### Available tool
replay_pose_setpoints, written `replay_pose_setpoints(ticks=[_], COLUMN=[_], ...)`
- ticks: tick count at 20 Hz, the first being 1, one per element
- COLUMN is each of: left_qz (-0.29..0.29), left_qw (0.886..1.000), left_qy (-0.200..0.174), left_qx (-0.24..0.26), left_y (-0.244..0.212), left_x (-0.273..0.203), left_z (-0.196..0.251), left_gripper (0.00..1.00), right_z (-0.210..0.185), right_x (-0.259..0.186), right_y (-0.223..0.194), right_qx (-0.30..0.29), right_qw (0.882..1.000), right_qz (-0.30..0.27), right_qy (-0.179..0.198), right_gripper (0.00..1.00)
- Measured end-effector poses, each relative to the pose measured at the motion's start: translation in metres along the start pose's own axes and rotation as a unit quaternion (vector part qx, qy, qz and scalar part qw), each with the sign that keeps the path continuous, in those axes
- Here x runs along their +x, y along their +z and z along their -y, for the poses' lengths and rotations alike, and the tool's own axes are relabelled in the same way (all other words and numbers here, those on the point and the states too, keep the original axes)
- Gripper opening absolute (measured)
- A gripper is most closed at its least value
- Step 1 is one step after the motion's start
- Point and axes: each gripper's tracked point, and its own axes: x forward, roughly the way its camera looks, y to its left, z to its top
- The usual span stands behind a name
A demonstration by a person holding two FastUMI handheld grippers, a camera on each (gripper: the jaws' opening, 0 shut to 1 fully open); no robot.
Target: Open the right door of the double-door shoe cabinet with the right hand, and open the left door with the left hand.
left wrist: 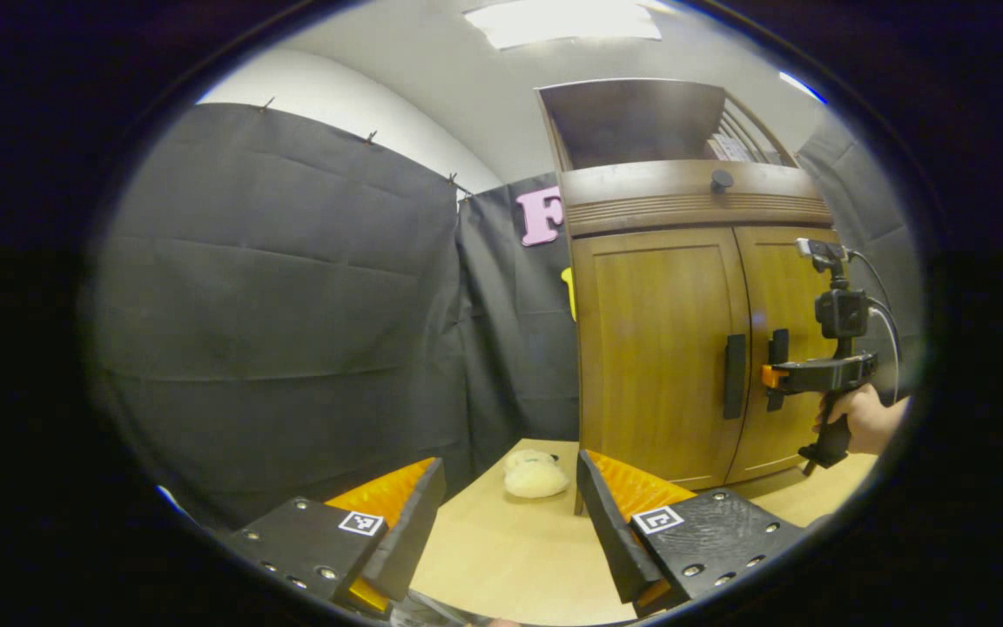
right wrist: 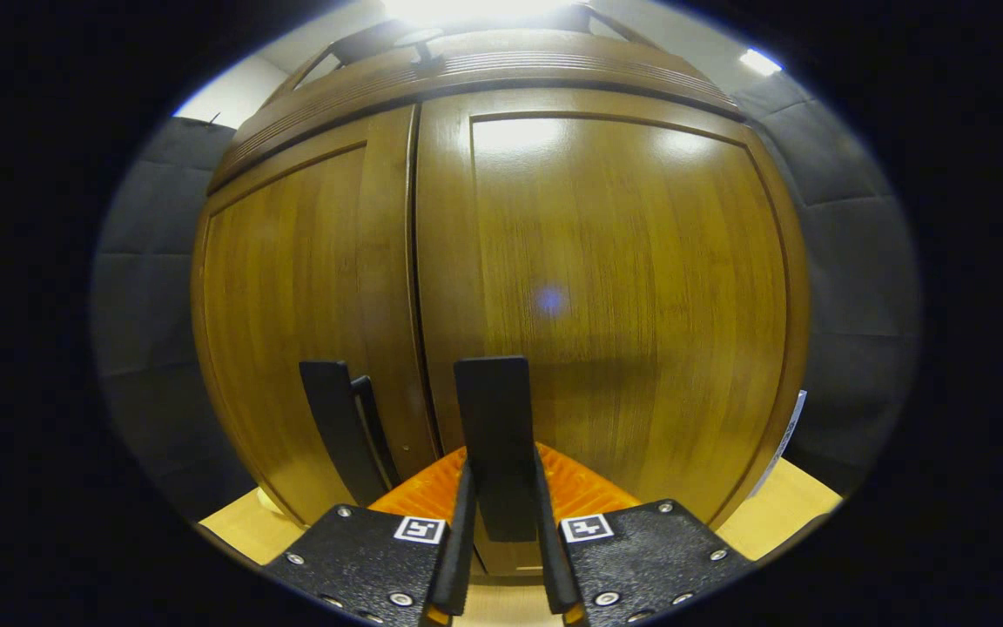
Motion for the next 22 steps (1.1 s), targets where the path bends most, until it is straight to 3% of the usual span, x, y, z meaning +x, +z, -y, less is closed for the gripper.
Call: replay_pose_setpoints(ticks=[1,2,14,22], left_qz=[-0.001,-0.001,0.007,0.010], left_qw=[1.000,1.000,1.000,0.999], left_qy=[0.001,0.001,-0.014,-0.038], left_qx=[-0.001,-0.002,0.001,0.002], left_y=[0.000,0.001,0.004,0.006], left_x=[0.000,-0.001,0.001,0.004], left_z=[0.000,0.000,0.001,0.007], left_gripper=[0.87,0.87,0.87,0.87], right_z=[0.002,0.003,-0.002,-0.004], right_x=[0.002,-0.001,-0.003,-0.032], right_y=[0.001,0.002,0.006,0.026], right_qx=[-0.005,-0.005,-0.001,-0.002], right_qw=[1.000,1.000,1.000,1.000], right_qz=[-0.002,-0.005,-0.004,-0.004], right_qy=[0.001,0.004,0.016,0.019], right_gripper=[0.34,0.28,0.27,0.28])
